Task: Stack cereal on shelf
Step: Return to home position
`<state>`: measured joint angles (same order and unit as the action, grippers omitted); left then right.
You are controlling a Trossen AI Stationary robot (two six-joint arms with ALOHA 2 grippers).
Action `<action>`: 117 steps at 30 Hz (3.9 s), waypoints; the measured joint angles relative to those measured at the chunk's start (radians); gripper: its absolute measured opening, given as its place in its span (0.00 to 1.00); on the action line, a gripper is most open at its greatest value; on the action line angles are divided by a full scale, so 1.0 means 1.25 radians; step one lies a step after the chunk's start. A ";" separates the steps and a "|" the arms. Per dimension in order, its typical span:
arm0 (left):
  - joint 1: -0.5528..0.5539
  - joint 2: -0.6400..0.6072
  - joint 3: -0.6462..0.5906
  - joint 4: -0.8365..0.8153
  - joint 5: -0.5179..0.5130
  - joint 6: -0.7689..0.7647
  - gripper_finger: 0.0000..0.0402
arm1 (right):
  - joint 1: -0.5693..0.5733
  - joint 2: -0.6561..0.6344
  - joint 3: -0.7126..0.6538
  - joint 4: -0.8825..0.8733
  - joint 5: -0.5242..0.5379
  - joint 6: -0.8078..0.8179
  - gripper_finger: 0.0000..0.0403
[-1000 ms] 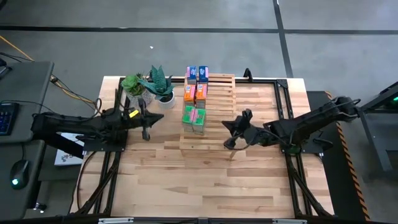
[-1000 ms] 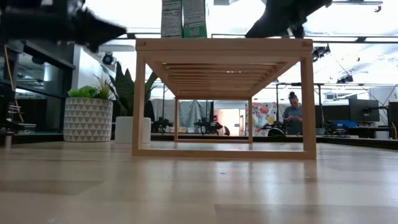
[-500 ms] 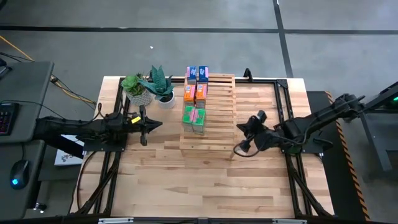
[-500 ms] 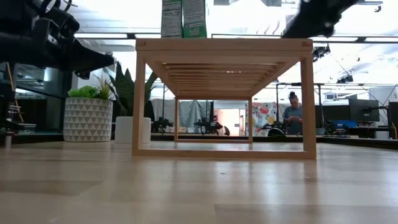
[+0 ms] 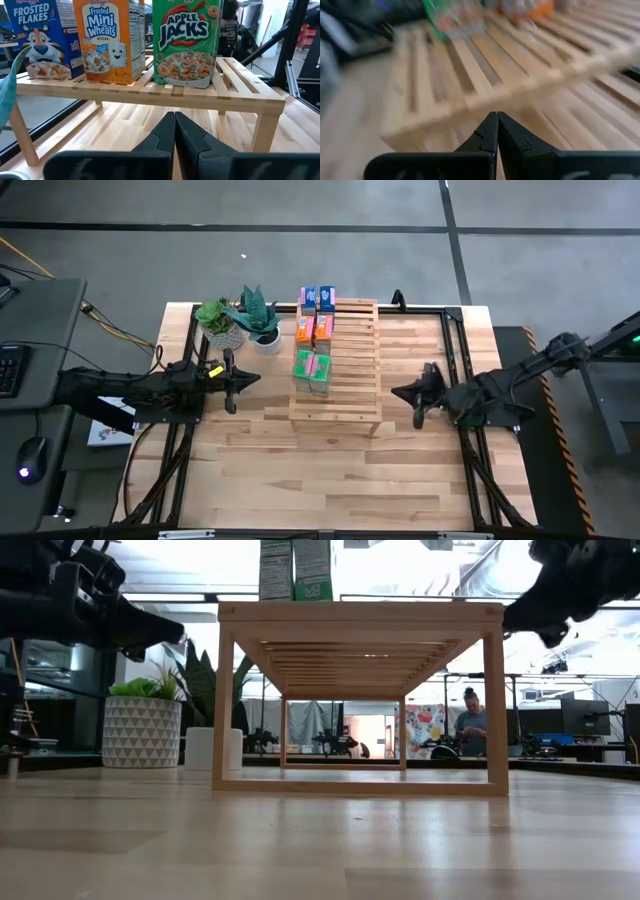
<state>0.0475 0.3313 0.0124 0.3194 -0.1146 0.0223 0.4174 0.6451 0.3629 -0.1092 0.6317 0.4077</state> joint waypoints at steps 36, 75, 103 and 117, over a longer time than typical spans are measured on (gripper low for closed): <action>0.000 0.000 0.000 -0.007 -0.002 -0.002 0.00 | -0.302 -0.434 -0.282 0.126 -0.323 -0.368 0.00; -0.006 -0.260 0.001 -0.228 0.005 -0.002 0.00 | -0.302 -0.506 -0.281 0.122 -0.319 -0.201 0.00; -0.006 -0.262 0.000 -0.236 0.005 -0.002 0.00 | -0.302 -0.505 -0.281 0.122 -0.319 -0.201 0.00; -0.006 -0.262 0.000 -0.236 0.005 -0.002 0.00 | -0.302 -0.505 -0.281 0.121 -0.319 -0.201 0.00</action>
<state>0.0399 0.0044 0.0128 0.0243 -0.1085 0.0193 0.0399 0.0136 0.0120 0.0426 0.2325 0.1570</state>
